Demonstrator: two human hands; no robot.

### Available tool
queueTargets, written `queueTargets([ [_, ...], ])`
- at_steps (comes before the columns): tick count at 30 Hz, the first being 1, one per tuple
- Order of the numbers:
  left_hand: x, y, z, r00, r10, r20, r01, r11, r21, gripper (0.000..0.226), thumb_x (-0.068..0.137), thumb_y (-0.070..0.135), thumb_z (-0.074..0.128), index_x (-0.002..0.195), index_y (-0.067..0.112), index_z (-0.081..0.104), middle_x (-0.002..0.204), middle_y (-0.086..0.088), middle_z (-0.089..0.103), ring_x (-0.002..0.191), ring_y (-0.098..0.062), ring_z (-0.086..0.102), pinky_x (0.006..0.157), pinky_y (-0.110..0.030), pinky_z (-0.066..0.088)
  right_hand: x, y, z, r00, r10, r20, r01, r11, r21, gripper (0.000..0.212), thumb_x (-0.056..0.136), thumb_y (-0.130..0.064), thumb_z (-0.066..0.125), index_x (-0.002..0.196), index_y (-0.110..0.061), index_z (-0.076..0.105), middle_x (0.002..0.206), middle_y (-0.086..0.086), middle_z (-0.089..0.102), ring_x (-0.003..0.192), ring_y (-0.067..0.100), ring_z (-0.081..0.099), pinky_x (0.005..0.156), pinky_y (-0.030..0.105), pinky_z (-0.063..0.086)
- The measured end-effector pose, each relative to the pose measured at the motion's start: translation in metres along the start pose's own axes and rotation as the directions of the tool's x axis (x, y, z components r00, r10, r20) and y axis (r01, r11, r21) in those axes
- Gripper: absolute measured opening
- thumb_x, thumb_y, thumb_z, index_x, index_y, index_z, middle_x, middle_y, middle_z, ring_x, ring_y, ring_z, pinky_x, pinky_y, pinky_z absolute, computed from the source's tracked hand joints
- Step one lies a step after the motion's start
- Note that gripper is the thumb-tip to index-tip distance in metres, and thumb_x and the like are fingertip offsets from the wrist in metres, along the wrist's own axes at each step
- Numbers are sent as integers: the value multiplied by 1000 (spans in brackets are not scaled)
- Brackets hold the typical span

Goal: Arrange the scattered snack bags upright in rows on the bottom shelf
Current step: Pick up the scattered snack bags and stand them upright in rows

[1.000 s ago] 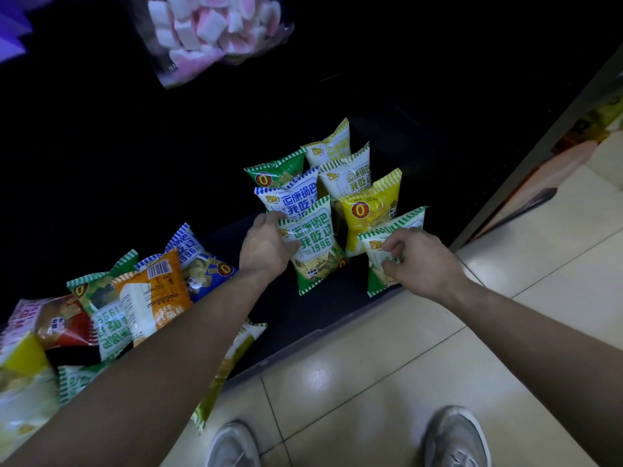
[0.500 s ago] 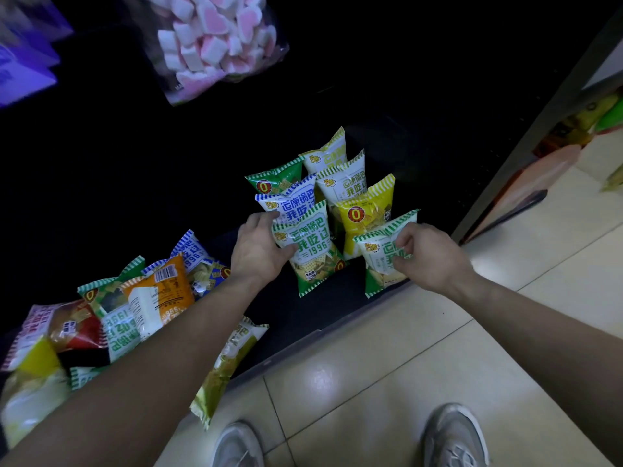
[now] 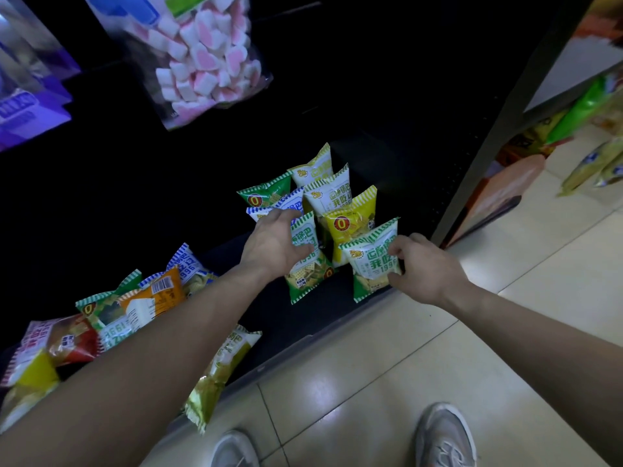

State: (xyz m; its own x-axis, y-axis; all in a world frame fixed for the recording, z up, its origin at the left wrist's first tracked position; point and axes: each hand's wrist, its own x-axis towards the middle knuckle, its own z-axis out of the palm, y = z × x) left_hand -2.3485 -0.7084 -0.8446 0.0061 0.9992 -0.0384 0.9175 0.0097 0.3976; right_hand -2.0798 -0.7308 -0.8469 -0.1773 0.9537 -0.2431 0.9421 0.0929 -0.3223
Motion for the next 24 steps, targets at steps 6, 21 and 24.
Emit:
queueTargets([
  [6,31,10,16,1000,-8,26,8,1000,-15,75,81,46,75,145,24,42,146,-1,46,133,-23,44,103,-42,45,10,8,9,999,-4,-46,2,999,-34,65,83,-33,69,140,-23,41,133,6,40,121,31,44,91,40,47],
  [21,134,49,61,971,71,230,-86,995,58,85,65,65,78,137,30,47,128,-3,63,114,-23,60,93,-41,52,53,15,41,970,-223,-93,180,925,-336,103,75,-43,79,153,-29,13,157,6,13,141,35,15,111,49,30],
  [24,141,53,68,953,81,292,-108,991,78,92,68,60,79,145,27,40,138,-7,57,122,-26,55,96,-40,49,57,18,44,971,-221,-86,176,913,-368,99,78,-40,77,154,-30,13,157,7,14,137,37,23,106,49,37],
])
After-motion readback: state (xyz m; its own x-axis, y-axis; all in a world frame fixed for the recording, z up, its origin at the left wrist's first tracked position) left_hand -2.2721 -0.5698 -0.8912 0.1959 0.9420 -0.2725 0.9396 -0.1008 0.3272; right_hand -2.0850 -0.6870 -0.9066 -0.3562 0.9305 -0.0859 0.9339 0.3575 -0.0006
